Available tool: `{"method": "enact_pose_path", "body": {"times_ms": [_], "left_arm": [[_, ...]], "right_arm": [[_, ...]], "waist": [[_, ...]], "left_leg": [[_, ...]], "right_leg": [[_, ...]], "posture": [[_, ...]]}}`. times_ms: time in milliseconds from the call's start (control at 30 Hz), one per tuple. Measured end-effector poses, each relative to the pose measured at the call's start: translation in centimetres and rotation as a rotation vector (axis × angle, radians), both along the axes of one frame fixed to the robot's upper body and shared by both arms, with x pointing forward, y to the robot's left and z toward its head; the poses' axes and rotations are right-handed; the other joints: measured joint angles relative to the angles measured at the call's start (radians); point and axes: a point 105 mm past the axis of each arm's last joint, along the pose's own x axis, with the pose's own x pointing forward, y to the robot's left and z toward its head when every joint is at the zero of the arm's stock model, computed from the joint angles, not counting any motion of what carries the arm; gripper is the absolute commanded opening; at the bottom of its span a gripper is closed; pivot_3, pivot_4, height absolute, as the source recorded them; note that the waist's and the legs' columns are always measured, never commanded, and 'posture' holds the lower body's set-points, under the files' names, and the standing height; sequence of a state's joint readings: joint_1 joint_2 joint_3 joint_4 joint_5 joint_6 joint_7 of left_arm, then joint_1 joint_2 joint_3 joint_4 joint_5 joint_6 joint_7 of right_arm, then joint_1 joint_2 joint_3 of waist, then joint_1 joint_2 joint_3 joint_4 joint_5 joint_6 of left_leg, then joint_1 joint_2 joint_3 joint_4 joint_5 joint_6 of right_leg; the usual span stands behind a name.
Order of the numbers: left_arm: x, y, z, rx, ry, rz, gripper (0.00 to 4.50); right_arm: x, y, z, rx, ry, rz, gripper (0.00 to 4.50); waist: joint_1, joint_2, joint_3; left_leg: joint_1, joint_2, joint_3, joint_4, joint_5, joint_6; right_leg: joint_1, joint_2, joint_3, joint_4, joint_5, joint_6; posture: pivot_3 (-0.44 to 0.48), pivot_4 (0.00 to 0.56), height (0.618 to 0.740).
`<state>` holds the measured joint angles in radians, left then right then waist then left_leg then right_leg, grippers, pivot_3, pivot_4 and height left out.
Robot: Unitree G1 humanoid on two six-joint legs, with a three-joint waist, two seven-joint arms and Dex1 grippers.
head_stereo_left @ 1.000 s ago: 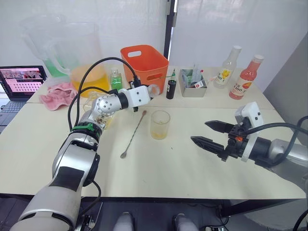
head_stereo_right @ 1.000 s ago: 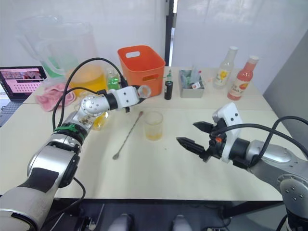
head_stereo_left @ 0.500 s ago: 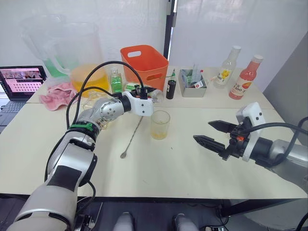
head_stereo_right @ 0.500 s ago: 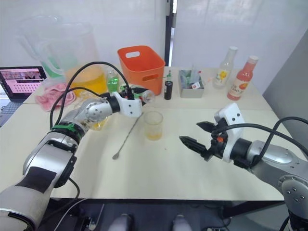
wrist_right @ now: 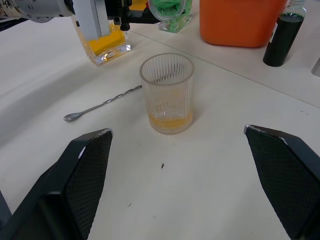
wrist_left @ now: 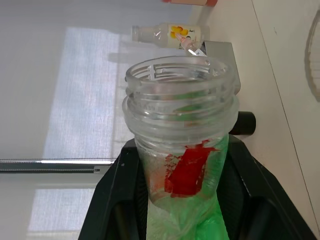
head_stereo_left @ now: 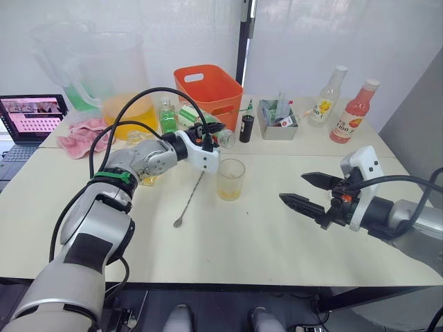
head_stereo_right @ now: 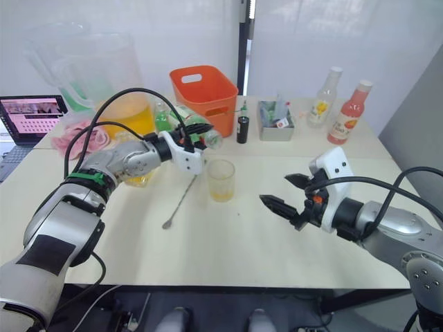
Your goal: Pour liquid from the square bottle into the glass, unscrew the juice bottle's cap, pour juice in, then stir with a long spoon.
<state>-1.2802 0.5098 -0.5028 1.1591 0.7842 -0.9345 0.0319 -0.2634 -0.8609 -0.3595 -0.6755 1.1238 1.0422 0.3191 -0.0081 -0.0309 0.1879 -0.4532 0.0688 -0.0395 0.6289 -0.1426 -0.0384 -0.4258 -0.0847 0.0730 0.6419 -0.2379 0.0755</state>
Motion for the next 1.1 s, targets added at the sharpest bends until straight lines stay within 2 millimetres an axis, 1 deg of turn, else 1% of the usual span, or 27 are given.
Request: {"method": "enact_pose_path", "body": {"times_ms": [233, 1100], "left_arm": [[0.1, 0.2, -0.7, 0.024, -0.011, 0.009, 1.33], [0.4, 0.4, -1.4, 0.051, -0.009, 0.030, 1.33]], "right_arm": [[0.0, 0.0, 0.0, 0.000, -0.001, -0.006, 4.46], [0.1, 0.0, 0.2, 0.001, -0.013, -0.012, 4.46]], "waist": [[0.000, 0.000, 0.000], [0.002, 0.000, 0.000]], "left_leg": [[0.000, 0.000, 0.000, 0.000, 0.000, 0.000], [0.000, 0.000, 0.000, 0.001, 0.000, 0.000]], "right_leg": [[0.000, 0.000, 0.000, 0.000, 0.000, 0.000], [0.000, 0.000, 0.000, 0.002, 0.000, -0.001]], "posture": [[0.000, 0.150, 0.703], [0.000, 0.150, 0.703]]}}
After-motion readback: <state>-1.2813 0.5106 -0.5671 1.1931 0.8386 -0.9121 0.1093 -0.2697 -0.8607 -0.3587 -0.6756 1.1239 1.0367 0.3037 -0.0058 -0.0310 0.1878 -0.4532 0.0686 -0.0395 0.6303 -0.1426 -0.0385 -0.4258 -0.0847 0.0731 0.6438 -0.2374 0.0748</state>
